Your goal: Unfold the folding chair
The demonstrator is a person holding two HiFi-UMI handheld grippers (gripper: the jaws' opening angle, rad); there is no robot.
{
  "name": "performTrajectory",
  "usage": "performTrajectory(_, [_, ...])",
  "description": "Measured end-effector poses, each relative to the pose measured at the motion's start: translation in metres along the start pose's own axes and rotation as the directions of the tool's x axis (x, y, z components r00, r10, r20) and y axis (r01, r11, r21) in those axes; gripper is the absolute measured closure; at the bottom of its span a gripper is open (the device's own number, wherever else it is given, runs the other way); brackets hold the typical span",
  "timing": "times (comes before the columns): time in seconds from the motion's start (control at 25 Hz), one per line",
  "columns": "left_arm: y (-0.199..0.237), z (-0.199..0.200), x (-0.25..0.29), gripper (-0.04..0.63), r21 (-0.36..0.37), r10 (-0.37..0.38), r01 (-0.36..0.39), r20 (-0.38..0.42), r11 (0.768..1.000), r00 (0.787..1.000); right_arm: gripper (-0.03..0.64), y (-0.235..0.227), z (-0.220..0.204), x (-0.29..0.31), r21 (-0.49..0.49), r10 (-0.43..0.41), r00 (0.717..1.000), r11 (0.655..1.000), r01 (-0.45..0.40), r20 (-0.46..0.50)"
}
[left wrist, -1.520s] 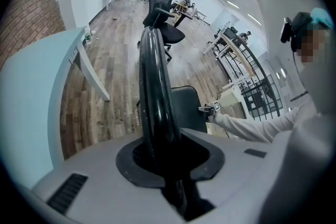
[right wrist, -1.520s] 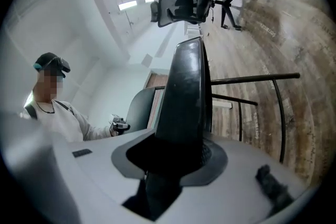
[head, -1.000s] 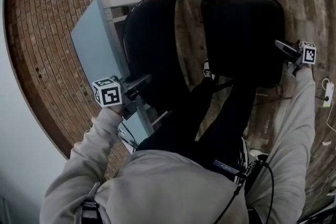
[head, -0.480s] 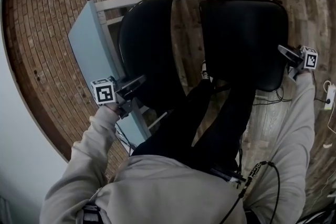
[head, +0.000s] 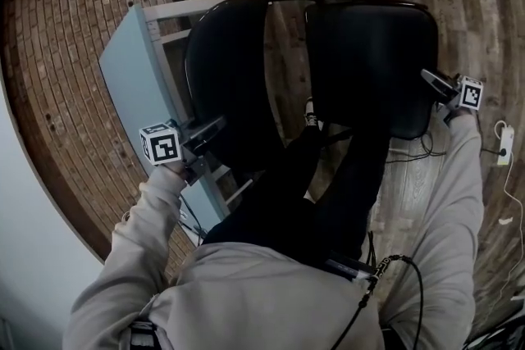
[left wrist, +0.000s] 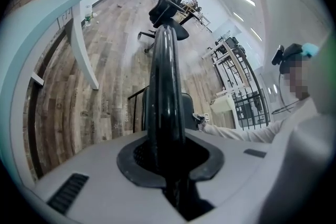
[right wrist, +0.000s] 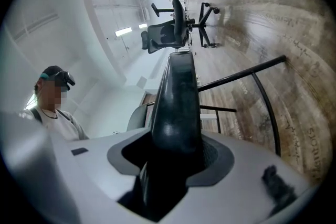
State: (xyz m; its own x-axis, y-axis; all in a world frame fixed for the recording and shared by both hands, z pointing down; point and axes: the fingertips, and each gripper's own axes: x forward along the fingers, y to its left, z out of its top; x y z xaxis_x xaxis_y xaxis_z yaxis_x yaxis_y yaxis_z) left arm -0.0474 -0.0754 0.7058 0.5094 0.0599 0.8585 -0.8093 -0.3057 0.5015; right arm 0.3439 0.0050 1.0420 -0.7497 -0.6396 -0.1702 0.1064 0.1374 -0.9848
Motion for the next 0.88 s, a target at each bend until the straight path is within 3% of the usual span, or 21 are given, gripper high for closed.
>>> performTrajectory(0.16, [-0.002,0.003,0.003,0.522,0.034,0.031,-0.033,0.051,0.999,0.998,0.400,-0.001,0.005,-0.002,0.000,-0.104,0.994,0.995,0.104,0.039])
performTrajectory(0.28, [0.001,0.007,-0.009,0.468,0.119,0.066,-0.077,0.090,0.990,0.994,0.362,-0.004,0.003,0.000,0.031,-0.232,0.972,0.972,0.231,0.037])
performTrajectory(0.32, [0.003,0.009,-0.016,0.436,0.139,0.082,-0.096,0.106,0.986,0.991,0.357,-0.008,0.001,-0.002,0.036,-0.301,0.953,0.953,0.300,0.023])
performTrajectory(0.44, [0.004,0.013,-0.037,0.362,0.179,0.108,-0.137,0.164,0.974,0.981,0.327,-0.022,-0.003,-0.026,0.007,-0.511,0.859,0.859,0.511,0.001])
performTrajectory(0.6, [0.004,0.020,-0.066,0.353,0.185,0.112,-0.160,0.243,0.970,0.963,0.321,0.001,0.026,-0.061,0.006,-0.580,0.804,0.811,0.584,0.129])
performTrajectory(0.76, [0.000,0.022,-0.094,0.316,0.149,0.122,-0.182,0.341,0.972,0.932,0.321,0.059,0.062,-0.093,-0.019,-0.619,0.746,0.766,0.642,0.246])
performTrajectory(0.88, [-0.012,0.026,-0.116,0.285,0.149,0.109,-0.181,0.397,0.972,0.911,0.321,0.123,0.080,-0.094,-0.080,-0.605,0.732,0.751,0.656,0.313])
